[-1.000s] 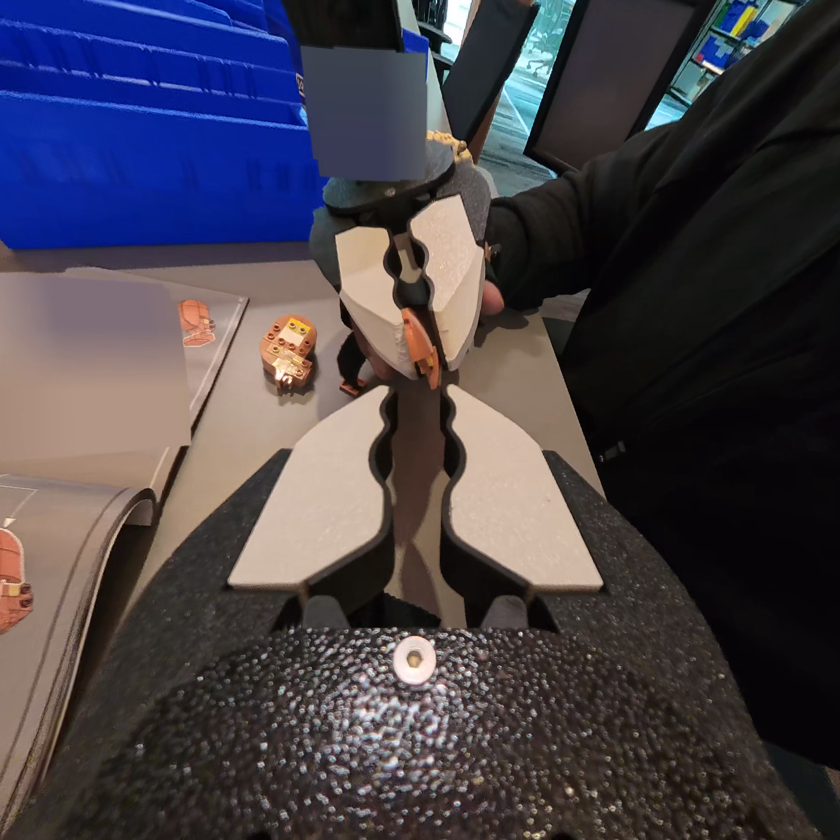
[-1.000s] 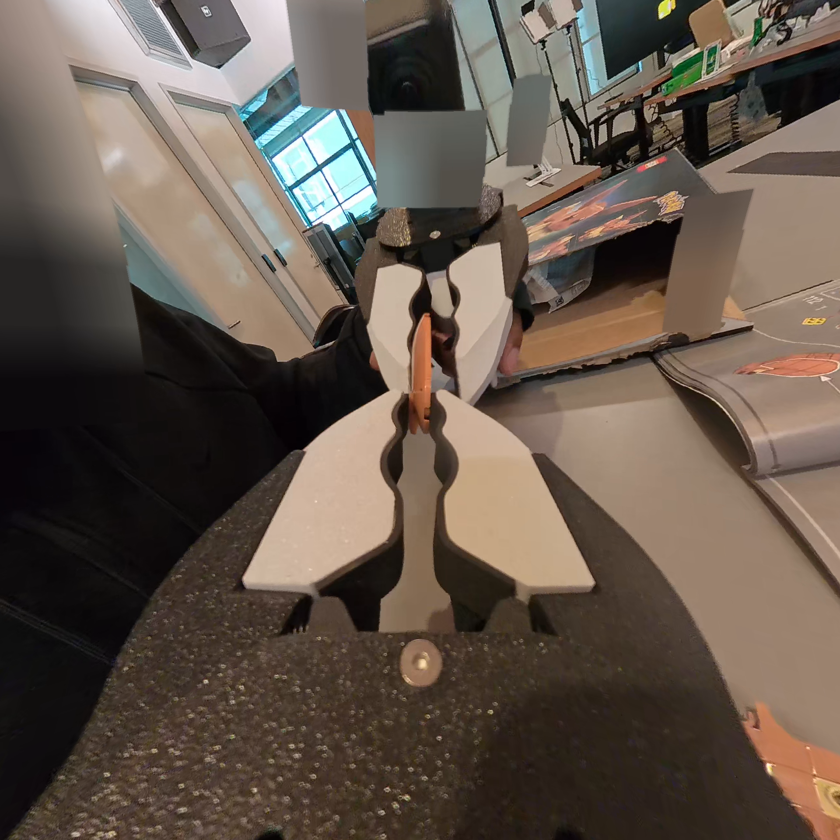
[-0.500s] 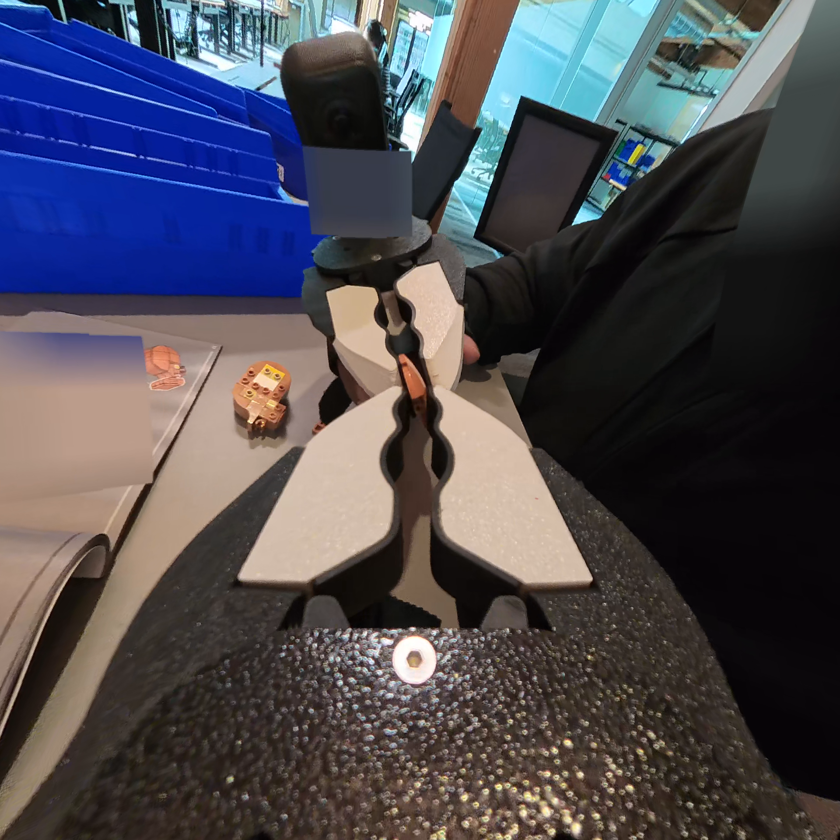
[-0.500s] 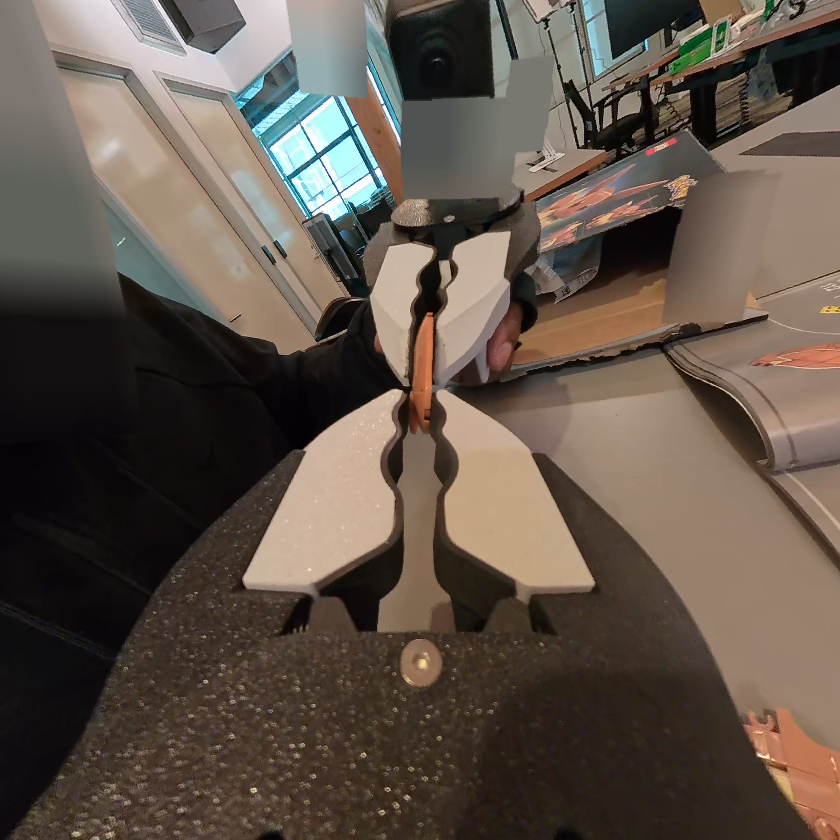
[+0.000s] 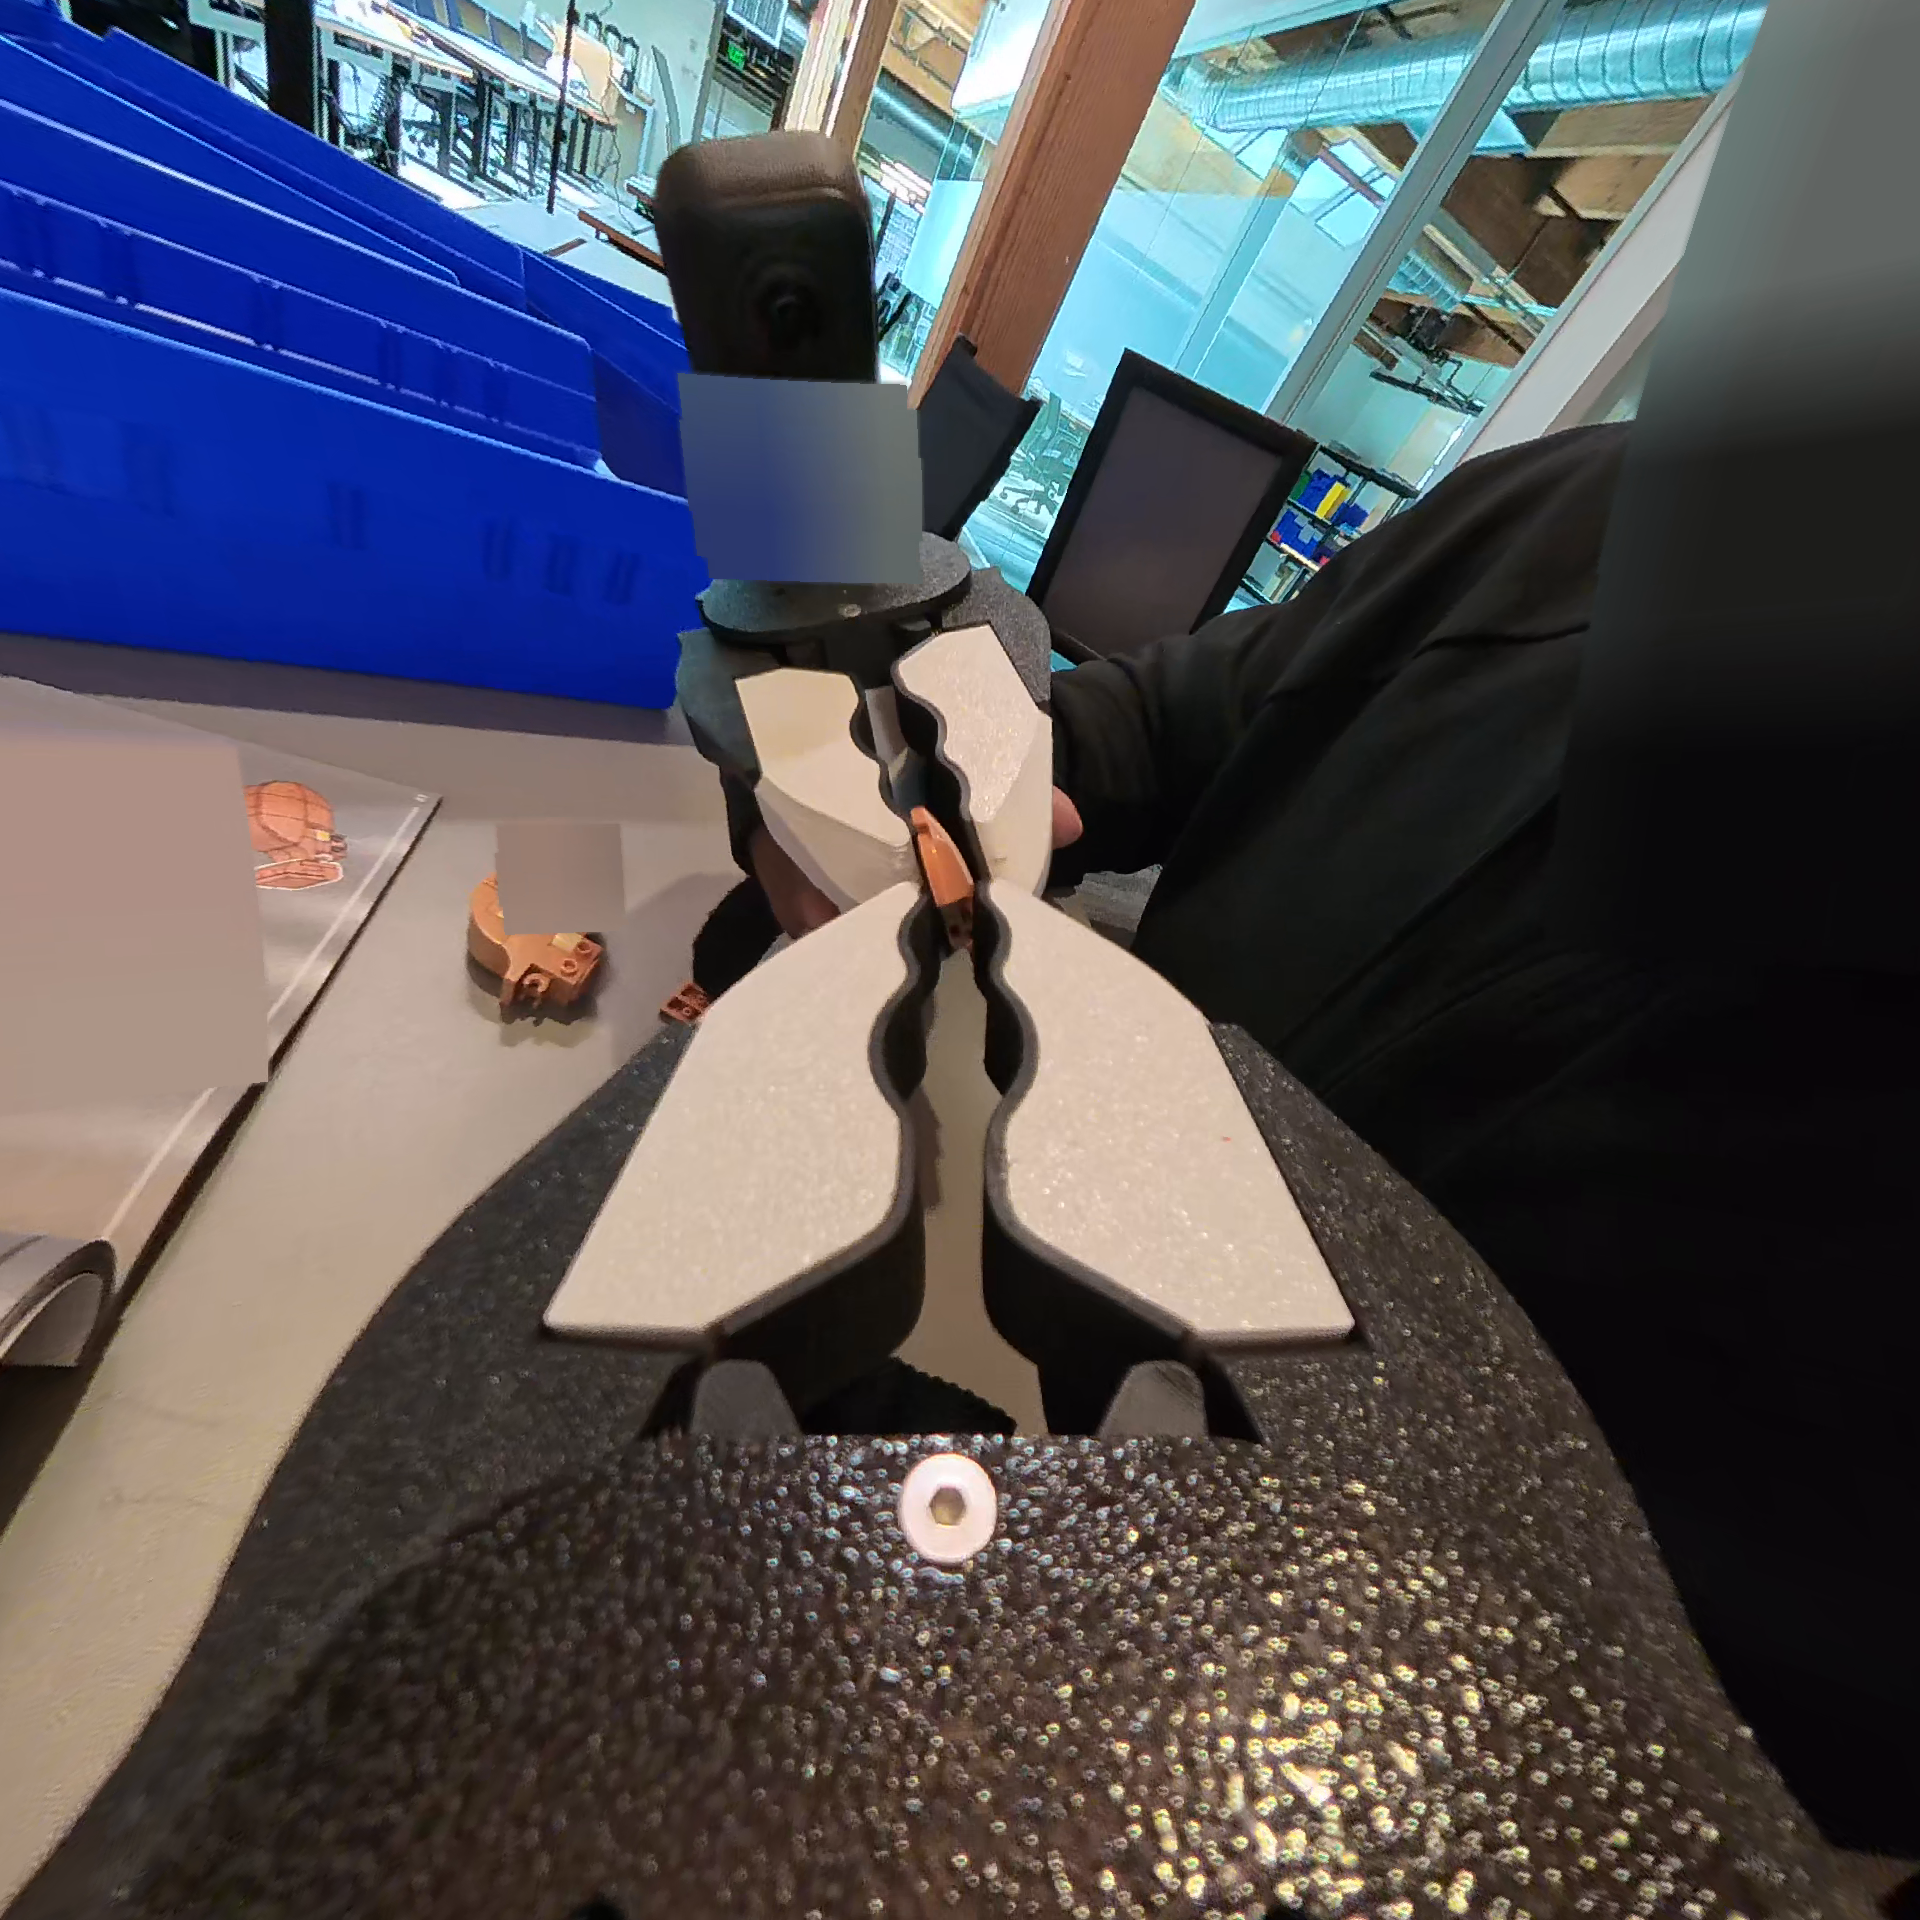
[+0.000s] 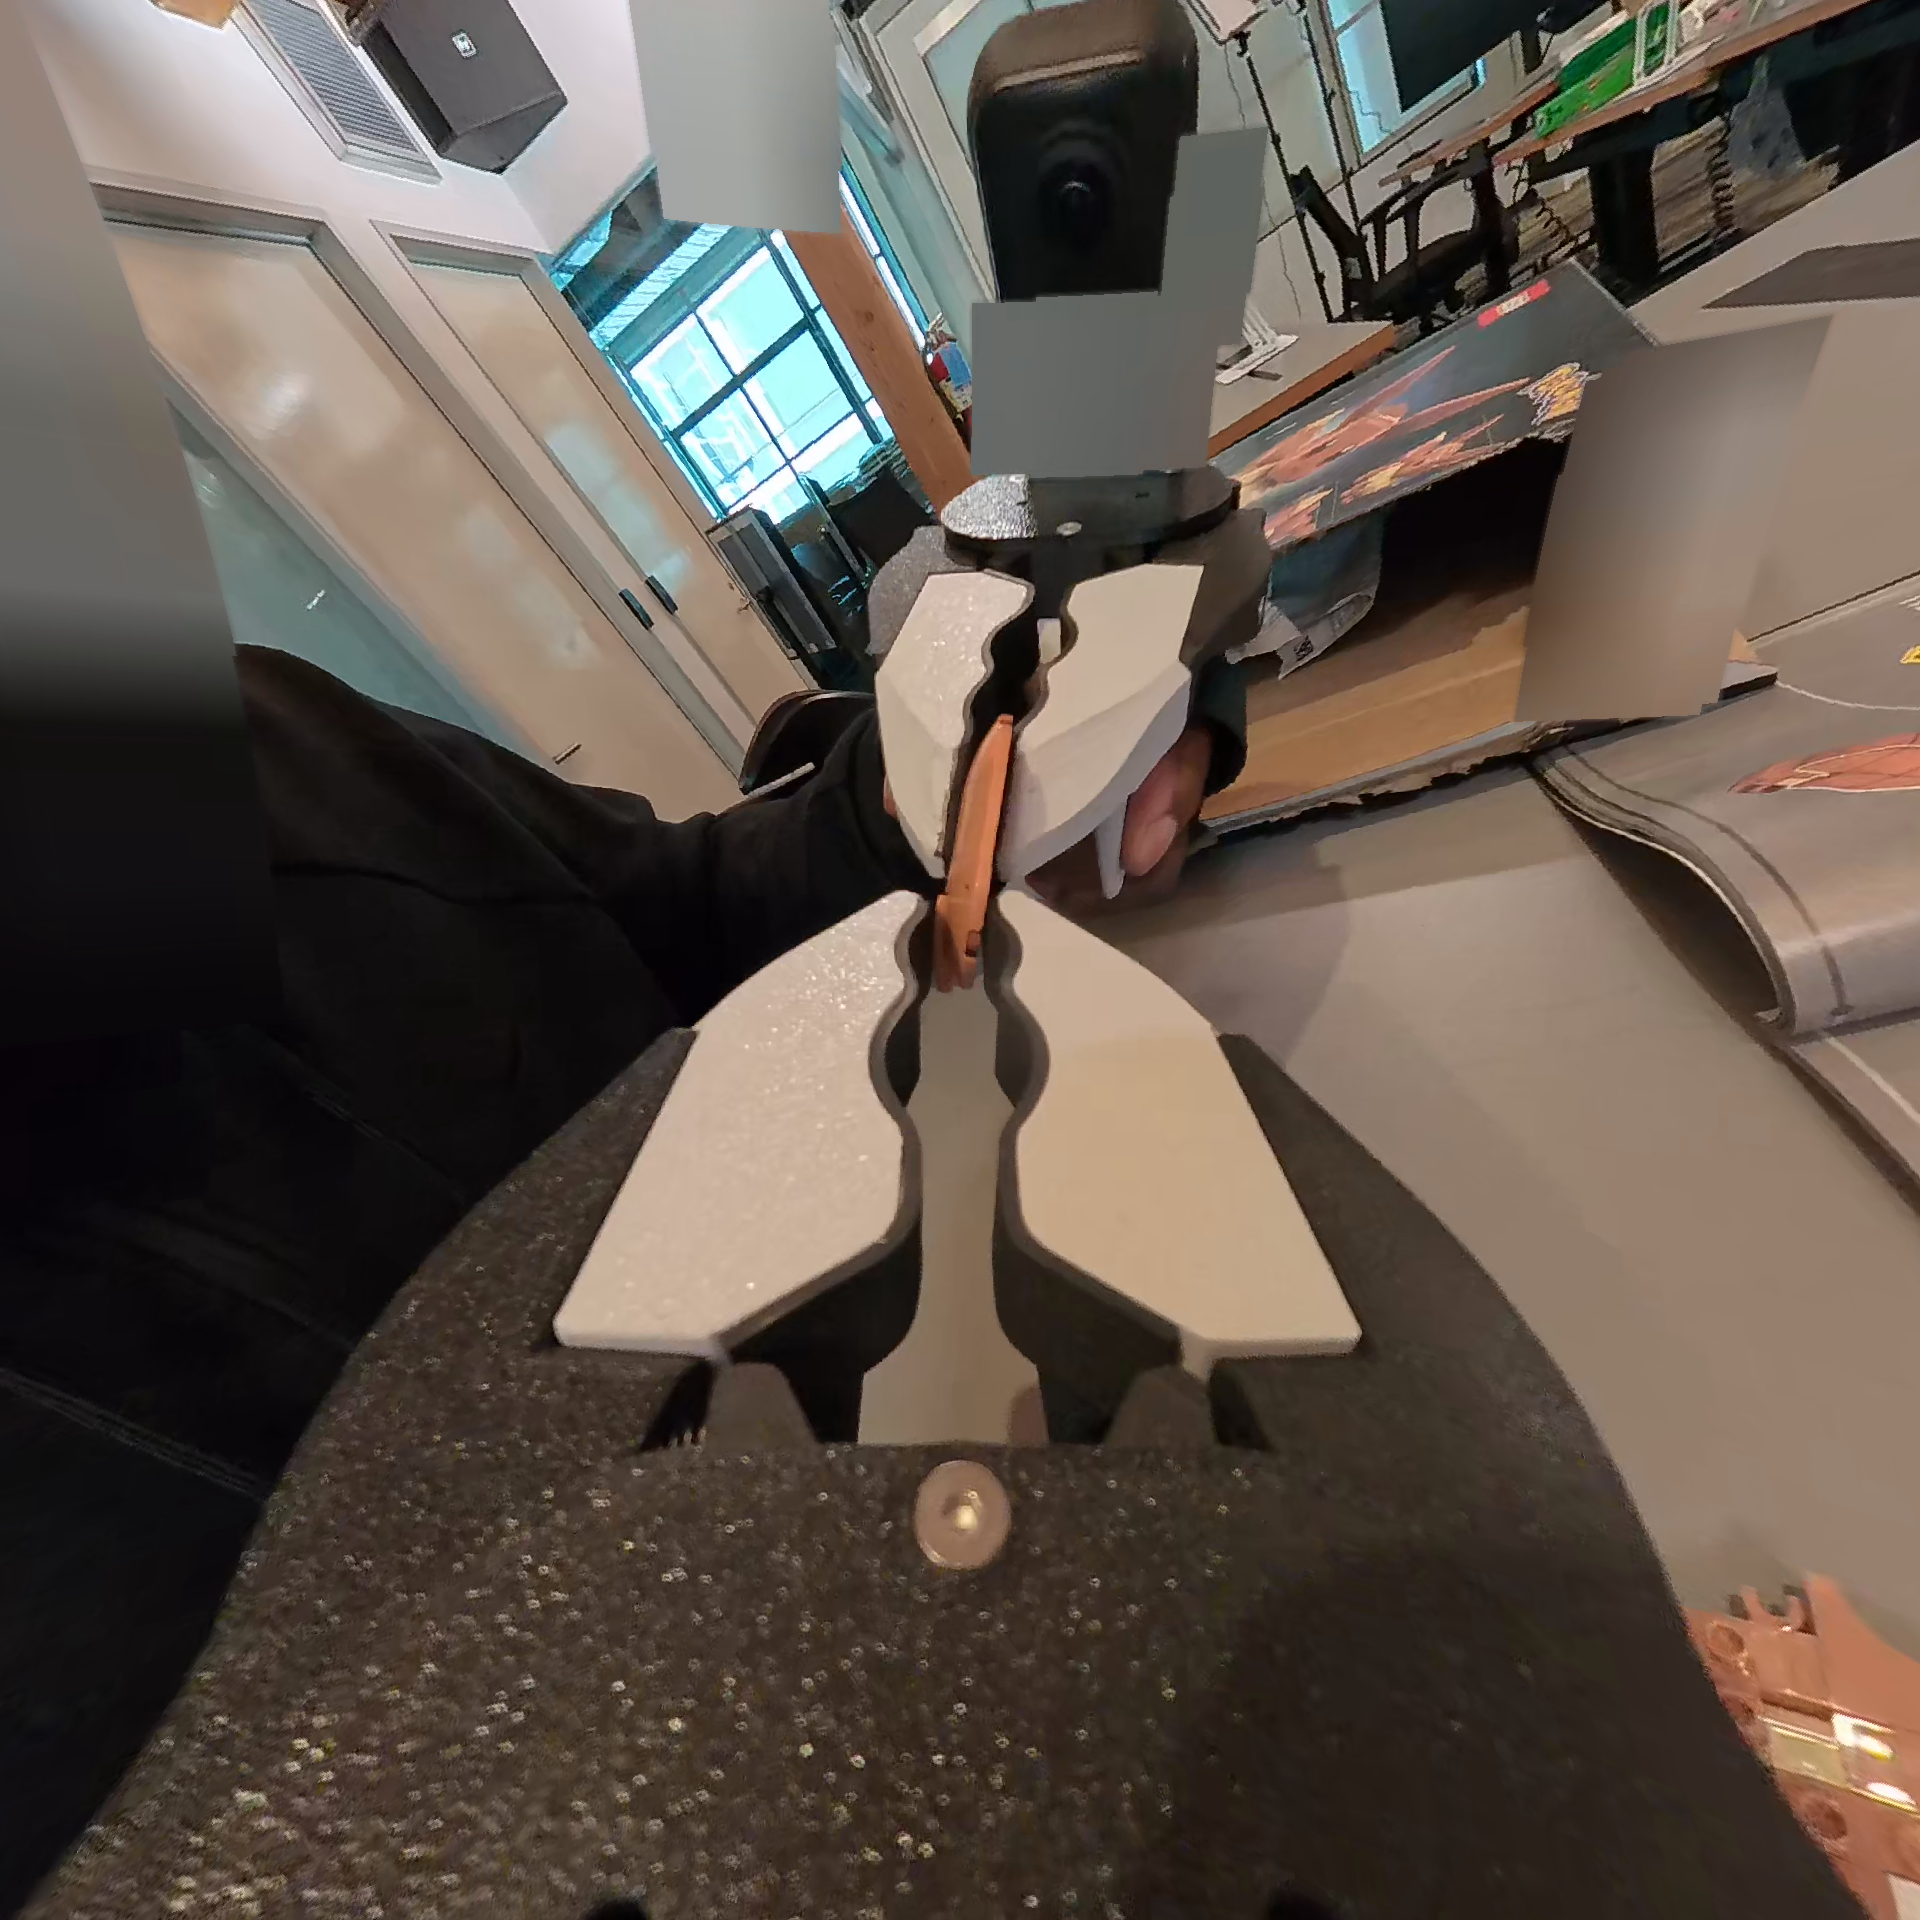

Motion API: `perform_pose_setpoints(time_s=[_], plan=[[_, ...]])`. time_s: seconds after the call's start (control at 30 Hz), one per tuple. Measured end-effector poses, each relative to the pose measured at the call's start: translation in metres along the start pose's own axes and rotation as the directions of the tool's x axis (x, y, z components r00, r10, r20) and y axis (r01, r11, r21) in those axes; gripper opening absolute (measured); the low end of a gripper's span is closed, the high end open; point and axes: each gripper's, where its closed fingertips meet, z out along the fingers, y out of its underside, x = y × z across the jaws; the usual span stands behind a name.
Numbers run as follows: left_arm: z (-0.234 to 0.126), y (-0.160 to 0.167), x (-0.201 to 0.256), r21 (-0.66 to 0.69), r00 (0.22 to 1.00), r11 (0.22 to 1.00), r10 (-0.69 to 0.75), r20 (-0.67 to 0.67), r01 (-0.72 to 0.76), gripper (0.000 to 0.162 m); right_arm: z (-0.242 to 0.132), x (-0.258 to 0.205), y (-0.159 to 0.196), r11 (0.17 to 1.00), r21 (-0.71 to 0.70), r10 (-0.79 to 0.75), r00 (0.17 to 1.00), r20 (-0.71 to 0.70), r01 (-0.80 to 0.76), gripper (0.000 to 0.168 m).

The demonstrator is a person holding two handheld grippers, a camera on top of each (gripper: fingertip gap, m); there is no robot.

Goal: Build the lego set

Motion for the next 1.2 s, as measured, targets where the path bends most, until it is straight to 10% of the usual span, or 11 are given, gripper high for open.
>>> perform_pose_setpoints(time_s=[1.2], plan=[[0.000, 0.006, 0.009, -0.069, 0.984, 0.982, 0.175, 0.009, -0.174, 0.013, -0.001, -0.006, 0.004, 0.999, 0.003, -0.043, 0.999, 0.031, 0.043, 0.008]])
